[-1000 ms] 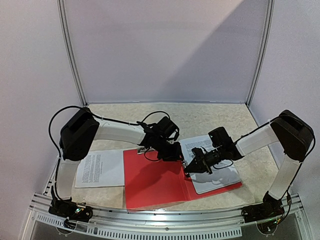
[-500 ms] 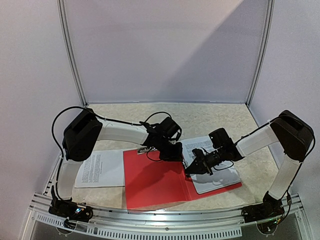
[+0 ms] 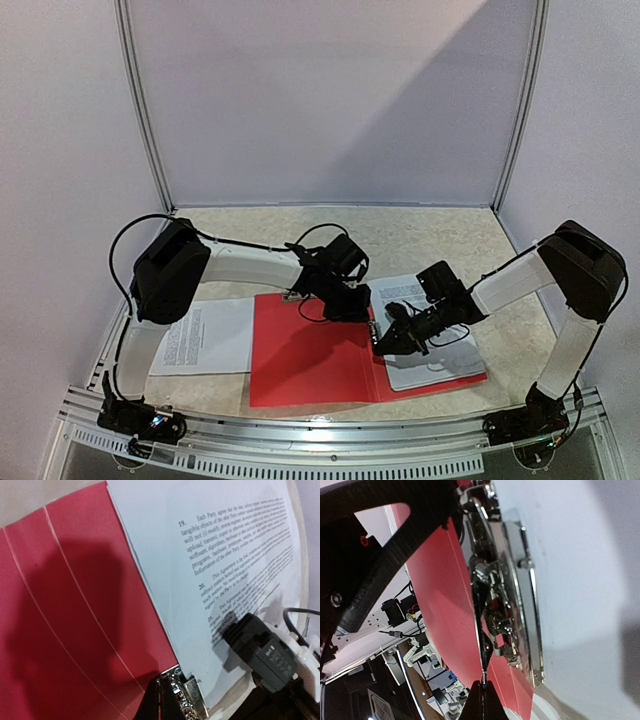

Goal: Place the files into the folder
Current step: Clamp the file with the spring clip on the folder.

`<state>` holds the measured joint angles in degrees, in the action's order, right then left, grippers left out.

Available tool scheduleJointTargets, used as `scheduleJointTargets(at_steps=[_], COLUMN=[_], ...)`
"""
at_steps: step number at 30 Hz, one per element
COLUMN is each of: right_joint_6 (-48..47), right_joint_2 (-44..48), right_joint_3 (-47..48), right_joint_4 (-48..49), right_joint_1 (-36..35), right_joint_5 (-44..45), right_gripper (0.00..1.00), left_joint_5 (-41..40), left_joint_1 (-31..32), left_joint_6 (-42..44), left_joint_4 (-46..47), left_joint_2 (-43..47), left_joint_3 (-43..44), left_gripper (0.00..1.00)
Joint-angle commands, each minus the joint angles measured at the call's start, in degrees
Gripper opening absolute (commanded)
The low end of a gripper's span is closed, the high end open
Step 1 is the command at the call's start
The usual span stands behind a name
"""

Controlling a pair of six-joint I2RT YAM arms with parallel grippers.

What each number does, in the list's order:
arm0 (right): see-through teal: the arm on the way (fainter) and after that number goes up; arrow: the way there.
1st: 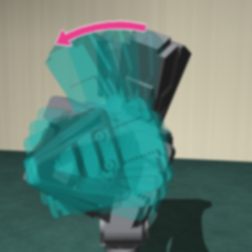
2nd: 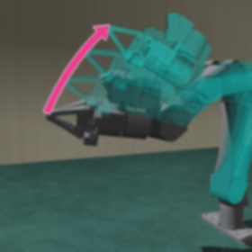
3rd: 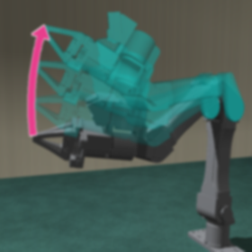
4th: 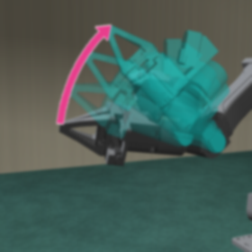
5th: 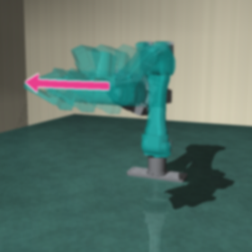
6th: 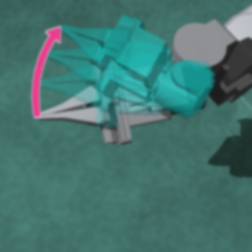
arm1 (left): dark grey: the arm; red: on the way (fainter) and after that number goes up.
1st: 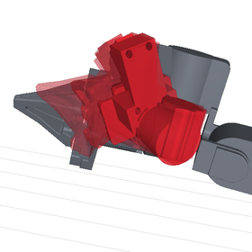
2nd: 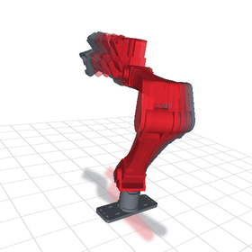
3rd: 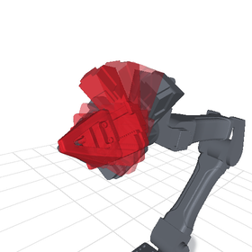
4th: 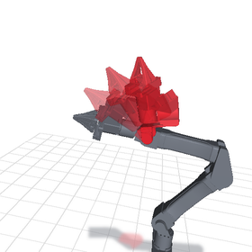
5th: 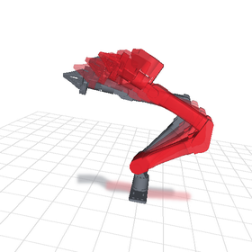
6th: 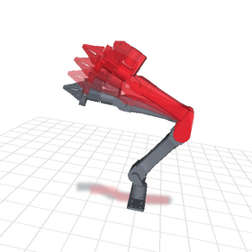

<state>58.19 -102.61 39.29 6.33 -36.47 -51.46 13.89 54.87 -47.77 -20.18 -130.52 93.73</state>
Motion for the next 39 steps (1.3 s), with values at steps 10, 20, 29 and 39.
scheduleJointTargets(at_steps=[10, 20, 29, 39], right_joint_6=[-7.8, -6.6, -3.9, -3.6], right_joint_2=[-2.7, -6.9, -3.0, -1.0], right_joint_3=[-2.0, -1.5, 2.0, 3.2], right_joint_4=[-16.1, -10.6, -10.4, -11.8], right_joint_1=[-0.3, -1.4, -1.8, -1.8], right_joint_5=[13.8, 12.1, 9.9, 9.8], right_gripper=[0.00, 0.00, 0.00, 0.00], left_joint_5=[-0.7, -0.3, -0.5, -0.6], left_joint_1=[1.5, 1.7, 1.7, 1.7], left_joint_6=[1.7, 0.3, -0.2, 0.0], left_joint_4=[-3.9, -1.9, -1.3, -1.1], left_joint_2=[-4.7, -4.5, -4.1, -4.0], left_joint_3=[-1.6, -3.1, -3.8, -3.8], left_gripper=[0.00, 0.00, 0.00, 0.00])
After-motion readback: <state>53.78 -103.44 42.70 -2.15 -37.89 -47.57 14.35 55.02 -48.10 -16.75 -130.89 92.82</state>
